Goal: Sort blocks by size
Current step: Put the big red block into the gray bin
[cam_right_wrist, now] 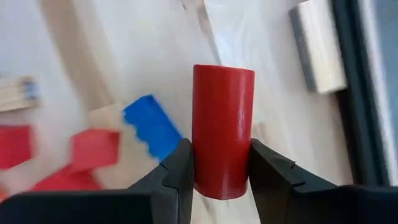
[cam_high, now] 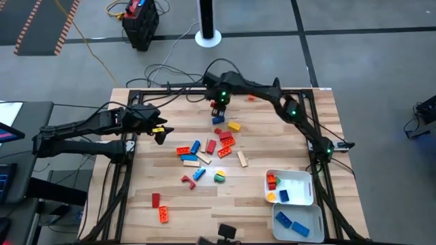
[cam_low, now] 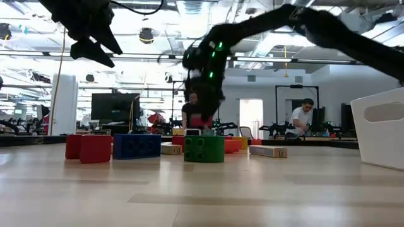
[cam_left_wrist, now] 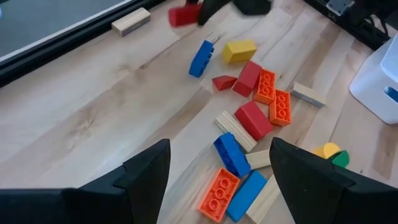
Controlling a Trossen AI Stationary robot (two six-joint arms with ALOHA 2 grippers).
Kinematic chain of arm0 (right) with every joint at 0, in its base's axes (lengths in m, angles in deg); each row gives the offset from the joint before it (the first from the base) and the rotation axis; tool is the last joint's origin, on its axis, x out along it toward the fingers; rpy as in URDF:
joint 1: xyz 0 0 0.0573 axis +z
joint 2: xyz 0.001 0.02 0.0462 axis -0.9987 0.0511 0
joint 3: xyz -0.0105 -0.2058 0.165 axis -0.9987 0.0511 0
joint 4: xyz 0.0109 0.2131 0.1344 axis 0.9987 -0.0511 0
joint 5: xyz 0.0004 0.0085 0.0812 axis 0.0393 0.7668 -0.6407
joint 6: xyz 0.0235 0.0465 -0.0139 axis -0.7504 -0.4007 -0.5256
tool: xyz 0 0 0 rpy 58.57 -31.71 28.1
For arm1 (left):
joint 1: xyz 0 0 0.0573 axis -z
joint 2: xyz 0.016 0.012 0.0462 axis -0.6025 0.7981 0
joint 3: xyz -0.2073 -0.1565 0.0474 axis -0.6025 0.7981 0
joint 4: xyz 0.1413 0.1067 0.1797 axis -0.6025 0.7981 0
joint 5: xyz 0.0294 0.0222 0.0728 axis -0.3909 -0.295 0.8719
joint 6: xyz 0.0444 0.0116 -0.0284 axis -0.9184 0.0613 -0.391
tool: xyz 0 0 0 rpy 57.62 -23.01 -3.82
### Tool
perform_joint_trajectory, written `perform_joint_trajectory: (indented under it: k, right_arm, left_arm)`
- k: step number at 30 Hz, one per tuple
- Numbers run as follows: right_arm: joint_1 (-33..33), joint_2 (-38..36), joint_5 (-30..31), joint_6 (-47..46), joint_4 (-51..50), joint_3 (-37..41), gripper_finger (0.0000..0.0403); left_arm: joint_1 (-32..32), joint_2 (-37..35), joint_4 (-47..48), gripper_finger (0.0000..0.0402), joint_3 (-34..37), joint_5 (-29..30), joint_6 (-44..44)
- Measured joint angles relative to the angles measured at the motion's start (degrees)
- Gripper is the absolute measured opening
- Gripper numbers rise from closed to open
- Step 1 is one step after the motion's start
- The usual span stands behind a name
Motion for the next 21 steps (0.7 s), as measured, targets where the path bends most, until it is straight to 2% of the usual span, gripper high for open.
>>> perform_joint_trajectory:
  k: [7, 10, 17, 19, 21]
  right_arm:
    - [4.6, -8.2, 0.0, -6.8, -5.3, 0.3, 0.0144]
    - [9.0, -10.9, 0.3, -9.2, -5.4, 4.3, 0.0144]
    - [18.6, -20.8, 2.9, -17.0, -3.7, 23.1, 0.0144]
    - [20.9, -25.1, 3.1, -20.9, -1.5, 30.2, 0.0144]
    - [23.3, -30.2, 3.1, -25.9, 1.6, 37.6, 0.0144]
  left_arm:
    - [0.0, 0.3, -0.1, 0.0265, 0.0, 0.1, 0.0]
    - [0.0, 0.5, -0.1, 0.0265, 0.0, 0.5, 0.0]
    - [0.0, 0.8, -1.7, 0.0265, 0.0, 2.8, -0.8]
    - [0.0, 0.9, -4.7, 0.0265, 0.0, 0.9, -3.9]
    - [0.4, 0.8, -9.8, 0.0265, 0.0, -3.8, -8.3]
